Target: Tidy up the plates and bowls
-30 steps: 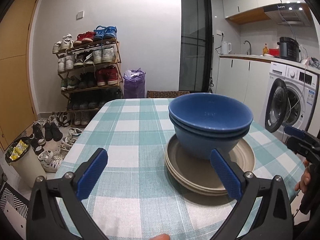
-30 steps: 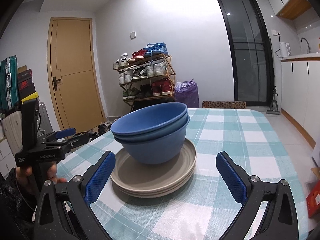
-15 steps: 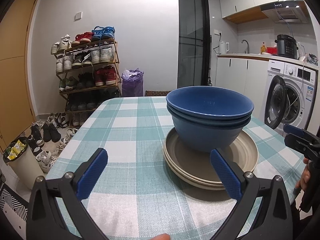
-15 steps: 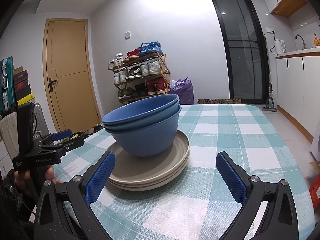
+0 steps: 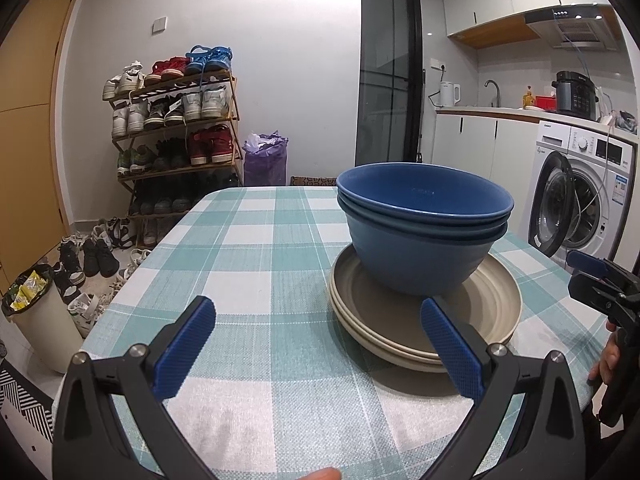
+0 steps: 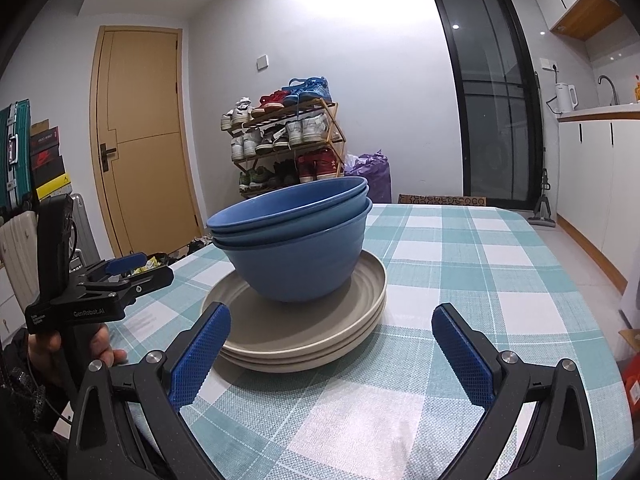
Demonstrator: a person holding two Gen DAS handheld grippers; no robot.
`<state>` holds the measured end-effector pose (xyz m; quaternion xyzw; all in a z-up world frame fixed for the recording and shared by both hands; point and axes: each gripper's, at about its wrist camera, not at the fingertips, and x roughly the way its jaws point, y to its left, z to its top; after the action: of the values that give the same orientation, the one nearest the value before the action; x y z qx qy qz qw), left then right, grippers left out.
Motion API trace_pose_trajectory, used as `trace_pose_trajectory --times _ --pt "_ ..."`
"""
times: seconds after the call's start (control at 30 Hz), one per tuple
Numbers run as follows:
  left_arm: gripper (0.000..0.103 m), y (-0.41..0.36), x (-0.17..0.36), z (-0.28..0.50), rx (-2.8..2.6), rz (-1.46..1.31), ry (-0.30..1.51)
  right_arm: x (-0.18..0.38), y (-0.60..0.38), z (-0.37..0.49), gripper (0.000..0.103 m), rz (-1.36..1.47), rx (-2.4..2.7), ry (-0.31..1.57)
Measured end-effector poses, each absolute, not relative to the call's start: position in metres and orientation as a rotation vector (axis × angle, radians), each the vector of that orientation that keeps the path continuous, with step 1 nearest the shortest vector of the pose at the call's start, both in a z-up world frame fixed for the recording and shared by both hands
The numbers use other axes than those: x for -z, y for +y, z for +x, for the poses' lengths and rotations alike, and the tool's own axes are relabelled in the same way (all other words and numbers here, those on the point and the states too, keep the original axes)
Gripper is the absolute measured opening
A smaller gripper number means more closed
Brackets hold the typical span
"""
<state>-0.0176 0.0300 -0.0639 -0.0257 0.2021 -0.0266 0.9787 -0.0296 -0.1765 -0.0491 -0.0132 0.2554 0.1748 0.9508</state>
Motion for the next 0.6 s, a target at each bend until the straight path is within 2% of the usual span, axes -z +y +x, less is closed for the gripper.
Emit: trace_pose_trajectory --times 0.6 --pt "0.103 0.0317 0.0648 -0.0179 0.065 -0.063 0.402 0.0505 -0.1737 -0.0292 0.102 -0.034 -0.359 0.523"
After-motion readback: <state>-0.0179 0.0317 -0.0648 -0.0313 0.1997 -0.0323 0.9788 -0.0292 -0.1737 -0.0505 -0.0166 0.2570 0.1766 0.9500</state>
